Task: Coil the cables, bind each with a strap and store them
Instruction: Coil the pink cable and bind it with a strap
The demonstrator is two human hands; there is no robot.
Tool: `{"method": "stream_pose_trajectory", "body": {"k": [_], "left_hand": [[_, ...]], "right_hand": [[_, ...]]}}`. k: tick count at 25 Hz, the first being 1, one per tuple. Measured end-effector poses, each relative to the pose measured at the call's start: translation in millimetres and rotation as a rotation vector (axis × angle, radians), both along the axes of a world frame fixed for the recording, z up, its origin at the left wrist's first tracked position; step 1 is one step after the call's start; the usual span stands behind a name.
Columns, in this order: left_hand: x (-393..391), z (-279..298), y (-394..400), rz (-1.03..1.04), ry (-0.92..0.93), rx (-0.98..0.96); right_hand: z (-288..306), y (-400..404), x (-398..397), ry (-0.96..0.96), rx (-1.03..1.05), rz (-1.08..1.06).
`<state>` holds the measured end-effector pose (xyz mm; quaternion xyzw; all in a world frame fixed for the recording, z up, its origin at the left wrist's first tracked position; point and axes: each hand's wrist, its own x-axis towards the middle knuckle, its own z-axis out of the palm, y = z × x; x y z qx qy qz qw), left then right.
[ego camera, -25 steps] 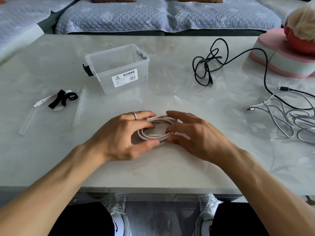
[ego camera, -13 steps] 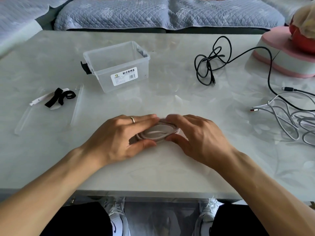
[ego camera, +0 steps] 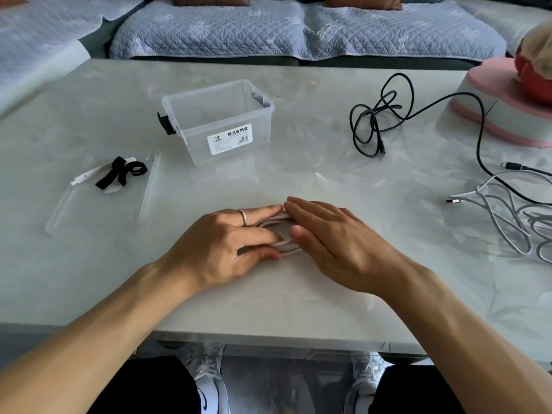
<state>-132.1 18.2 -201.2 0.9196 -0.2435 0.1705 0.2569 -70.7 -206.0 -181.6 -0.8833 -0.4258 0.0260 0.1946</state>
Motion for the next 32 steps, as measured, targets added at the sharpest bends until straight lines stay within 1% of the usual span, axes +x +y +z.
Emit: {"method": "stream_pose_trajectory", "body": {"k": [3, 6, 8, 10, 12, 15, 16, 19, 20, 21, 23, 25, 27, 29, 30, 32], "left_hand": [[-1.7, 2.6, -2.3, 0.020, 0.105, -0.079], [-6.1, 8.8, -10.9, 0.131, 0.239, -0.283], [-5.3, 13.1, -15.1, 0.205, 0.266, -0.311], [-3.1, 17.7, -16.5, 0.243, 0.288, -0.286], [-1.6, 21.8, -16.5, 0.255, 0.319, -0.256], [-2.6, 26.1, -11.2, 0.234, 0.370, -0.215], [-3.7, 27.0, -8.7, 0.231, 0.389, -0.221], [-3.8, 27.7, -9.5, 0.277, 0.391, -0.258], [-2.9, 27.8, -11.8, 0.300, 0.381, -0.271], [-2.0, 28.2, -14.4, 0.321, 0.372, -0.277], [-1.2, 28.0, -17.6, 0.358, 0.343, -0.233], [-3.5, 27.1, -17.6, 0.364, 0.303, -0.152], [-8.3, 28.8, -14.6, 0.313, 0.280, -0.086], [-13.0, 31.7, -11.0, 0.236, 0.297, -0.032], [-14.5, 33.3, -9.9, 0.205, 0.303, 0.000], [-15.3, 34.0, -8.1, 0.174, 0.288, 0.044]], "right_hand": [[-3.1, 2.9, -0.3, -0.027, 0.013, -0.031], [-3.9, 3.7, 1.6, 0.079, 0.044, -0.044], [-1.6, 2.4, 4.3, 0.161, 0.113, -0.037], [0.3, 1.9, 4.5, 0.221, 0.154, -0.046], [1.7, 1.4, 3.6, 0.222, 0.179, -0.058], [3.8, -0.4, 0.7, 0.230, 0.284, -0.069], [4.0, -2.0, 0.0, 0.220, 0.310, -0.059], [-0.3, -3.3, -4.9, 0.070, 0.278, -0.023], [-1.9, -0.9, -6.9, 0.045, 0.281, -0.043], [-1.7, 3.2, -9.7, 0.065, 0.296, -0.102], [3.7, 13.8, -14.1, 0.205, 0.308, -0.260], [11.3, 21.8, -13.9, 0.303, 0.239, -0.351], [20.0, 24.0, -10.4, 0.349, 0.153, -0.356], [27.2, 25.9, -7.1, 0.402, 0.088, -0.347], [27.3, 27.6, -5.6, 0.418, 0.082, -0.364], [23.5, 34.1, -3.9, 0.387, 0.098, -0.426]]}}
